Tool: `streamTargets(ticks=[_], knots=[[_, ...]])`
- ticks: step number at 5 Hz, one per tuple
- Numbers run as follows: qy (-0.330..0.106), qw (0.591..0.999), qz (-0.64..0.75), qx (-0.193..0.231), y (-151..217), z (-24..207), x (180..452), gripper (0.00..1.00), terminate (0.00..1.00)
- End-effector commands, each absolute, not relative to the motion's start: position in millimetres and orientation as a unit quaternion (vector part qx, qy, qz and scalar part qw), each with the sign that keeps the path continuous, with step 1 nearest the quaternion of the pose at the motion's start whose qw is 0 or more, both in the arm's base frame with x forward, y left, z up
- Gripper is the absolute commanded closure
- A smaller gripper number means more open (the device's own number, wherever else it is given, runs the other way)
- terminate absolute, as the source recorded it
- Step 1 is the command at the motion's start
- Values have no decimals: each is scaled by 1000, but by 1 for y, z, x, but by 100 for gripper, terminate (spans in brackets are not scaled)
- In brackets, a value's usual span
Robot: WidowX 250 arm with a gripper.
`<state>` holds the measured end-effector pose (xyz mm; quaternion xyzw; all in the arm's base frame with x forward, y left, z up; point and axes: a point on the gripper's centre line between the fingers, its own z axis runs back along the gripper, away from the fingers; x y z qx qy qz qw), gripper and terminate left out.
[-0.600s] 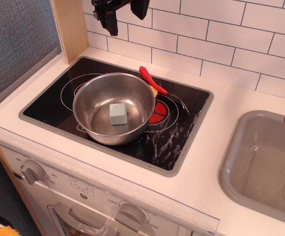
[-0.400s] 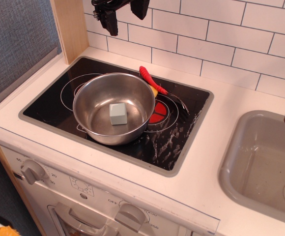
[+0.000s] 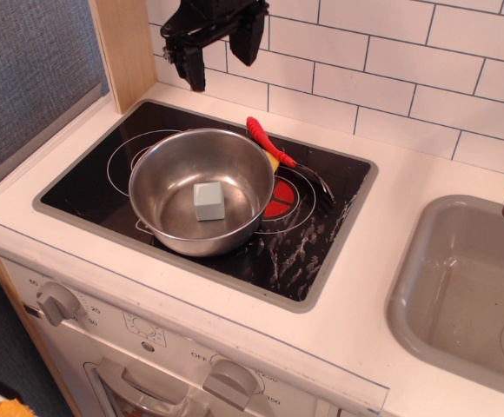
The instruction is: Place the cube on the top right just off the stove area.
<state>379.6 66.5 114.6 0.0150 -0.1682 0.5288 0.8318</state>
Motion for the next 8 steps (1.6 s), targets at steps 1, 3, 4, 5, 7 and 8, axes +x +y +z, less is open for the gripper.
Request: streamTargets(ticks=[1,3,4,5,7,8], knots=[[-213,850,482,-14,30,153,354,0,0],[-137,917,371,49,11,102,311,0,0],[-108,935,334,53,16,76,297,0,0],[-93,940,324,60,22,64,290,0,0],[-94,933,342,63,40,57,292,0,0],[-96,930,351,53,49,46,298,0,0]])
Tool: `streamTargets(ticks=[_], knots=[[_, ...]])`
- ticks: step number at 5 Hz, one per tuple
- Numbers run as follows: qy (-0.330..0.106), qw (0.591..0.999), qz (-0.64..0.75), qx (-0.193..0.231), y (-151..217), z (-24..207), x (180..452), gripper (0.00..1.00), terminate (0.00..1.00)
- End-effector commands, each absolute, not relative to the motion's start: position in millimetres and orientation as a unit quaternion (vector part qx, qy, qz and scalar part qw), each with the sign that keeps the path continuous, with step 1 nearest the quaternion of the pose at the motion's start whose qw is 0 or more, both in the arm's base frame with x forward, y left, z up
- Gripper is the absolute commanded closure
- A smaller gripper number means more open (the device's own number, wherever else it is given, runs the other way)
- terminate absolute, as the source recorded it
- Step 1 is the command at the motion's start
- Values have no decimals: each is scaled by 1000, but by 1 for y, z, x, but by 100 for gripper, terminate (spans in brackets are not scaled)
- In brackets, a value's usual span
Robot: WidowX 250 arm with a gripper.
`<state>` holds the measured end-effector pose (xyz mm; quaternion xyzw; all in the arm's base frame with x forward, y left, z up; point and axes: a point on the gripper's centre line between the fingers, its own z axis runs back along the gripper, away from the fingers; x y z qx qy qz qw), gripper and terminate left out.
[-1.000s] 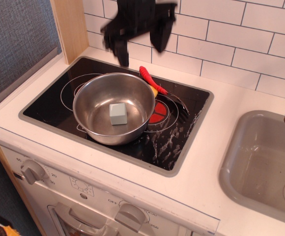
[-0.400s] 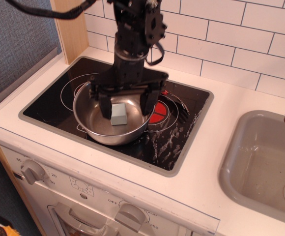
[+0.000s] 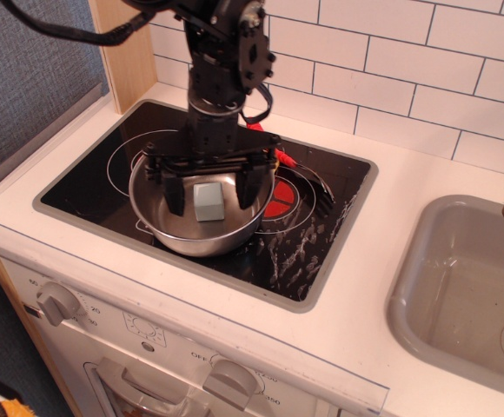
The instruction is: Place the cube on the top right just off the stove area.
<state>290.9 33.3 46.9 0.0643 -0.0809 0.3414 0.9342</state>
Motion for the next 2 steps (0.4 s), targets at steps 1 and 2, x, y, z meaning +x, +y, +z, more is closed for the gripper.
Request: streamTargets(ticks=[1,2], knots=[[-102,931,347,41,56,32,306,0,0],[-103,931,346,45,56,22,308,100,0]])
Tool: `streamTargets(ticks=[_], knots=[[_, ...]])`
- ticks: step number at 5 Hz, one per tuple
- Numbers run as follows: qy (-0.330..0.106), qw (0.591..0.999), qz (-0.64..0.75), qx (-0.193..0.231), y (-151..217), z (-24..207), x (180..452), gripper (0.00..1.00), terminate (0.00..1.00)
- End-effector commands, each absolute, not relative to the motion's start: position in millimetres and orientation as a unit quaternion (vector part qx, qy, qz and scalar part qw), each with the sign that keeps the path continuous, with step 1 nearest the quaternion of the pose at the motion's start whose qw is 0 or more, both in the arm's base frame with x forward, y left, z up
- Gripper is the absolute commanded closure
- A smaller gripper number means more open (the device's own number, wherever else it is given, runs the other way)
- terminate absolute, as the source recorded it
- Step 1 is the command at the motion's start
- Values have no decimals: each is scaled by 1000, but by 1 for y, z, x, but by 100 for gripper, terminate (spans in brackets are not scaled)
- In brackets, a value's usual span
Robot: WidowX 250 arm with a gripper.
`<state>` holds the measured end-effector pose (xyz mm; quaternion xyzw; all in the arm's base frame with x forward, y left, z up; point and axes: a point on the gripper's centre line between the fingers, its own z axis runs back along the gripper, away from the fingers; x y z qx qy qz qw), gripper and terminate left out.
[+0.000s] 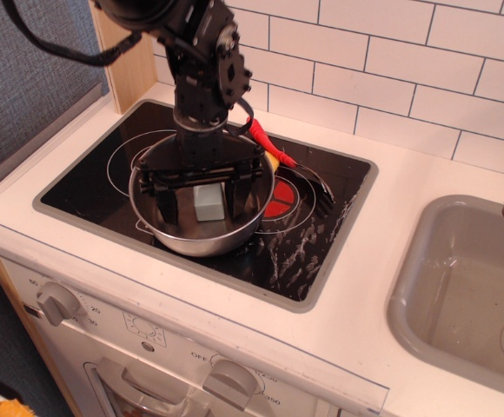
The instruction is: Place the cube on the top right just off the stove area.
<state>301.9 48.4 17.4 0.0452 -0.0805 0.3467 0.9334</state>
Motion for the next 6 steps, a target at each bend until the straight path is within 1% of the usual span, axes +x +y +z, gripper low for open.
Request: streamTargets(ticks=[1,2,3,4,5,6], knots=[[-102,932,344,54,54,21,309,100,0],[-114,932,340,53,50,27,312,100,0],[-118,930,343,67,49,38,311,100,0],[-133,920,361,73,46,60,316,100,0],[-158,920,352,72,36,81,326,100,0],[-189,920,338,57,14,102,342,100,0]])
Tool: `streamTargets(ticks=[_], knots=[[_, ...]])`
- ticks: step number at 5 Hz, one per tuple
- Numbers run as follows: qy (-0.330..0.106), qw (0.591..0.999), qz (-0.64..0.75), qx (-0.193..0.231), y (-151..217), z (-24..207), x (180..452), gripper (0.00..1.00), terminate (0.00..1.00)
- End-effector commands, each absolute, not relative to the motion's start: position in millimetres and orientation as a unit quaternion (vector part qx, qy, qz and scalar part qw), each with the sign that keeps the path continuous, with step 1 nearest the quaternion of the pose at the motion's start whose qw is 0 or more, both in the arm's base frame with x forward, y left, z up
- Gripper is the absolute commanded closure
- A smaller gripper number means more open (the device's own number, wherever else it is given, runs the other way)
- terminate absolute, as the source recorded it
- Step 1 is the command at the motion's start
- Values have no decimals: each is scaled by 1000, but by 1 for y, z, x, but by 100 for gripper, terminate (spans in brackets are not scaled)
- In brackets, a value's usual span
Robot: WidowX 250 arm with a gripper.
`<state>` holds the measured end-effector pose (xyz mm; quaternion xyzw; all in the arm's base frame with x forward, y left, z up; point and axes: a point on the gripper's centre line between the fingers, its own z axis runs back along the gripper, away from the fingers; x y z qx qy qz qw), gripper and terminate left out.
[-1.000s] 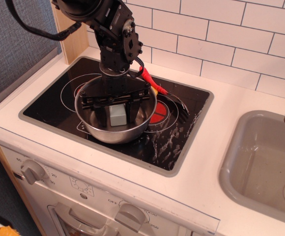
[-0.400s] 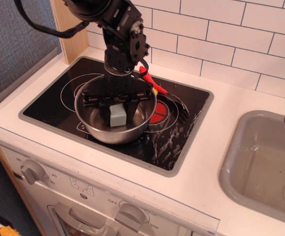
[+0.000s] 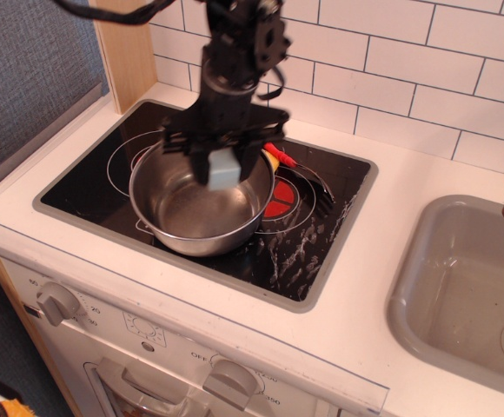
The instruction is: Place the cube on the top right just off the stove area.
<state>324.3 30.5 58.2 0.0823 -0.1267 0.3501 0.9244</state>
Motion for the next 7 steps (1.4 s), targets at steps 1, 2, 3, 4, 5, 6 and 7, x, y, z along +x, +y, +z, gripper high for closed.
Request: streamTargets(ticks=[1,2,3,4,5,6,7], knots=[[-215,922,319,47,-9,118,355,100,0],[-228,930,288,19,-35,120,377,100,0],[-228,941,250,-1,-58,107,404,100,0],[-215,950,225,5,-73,89,419,100,0],[-210,956,200,-36,-90,60,431,100,0],[-184,966,179,-29,-106,39,434,100,0],[-164,970,173,-39,-113,26,434,100,0]])
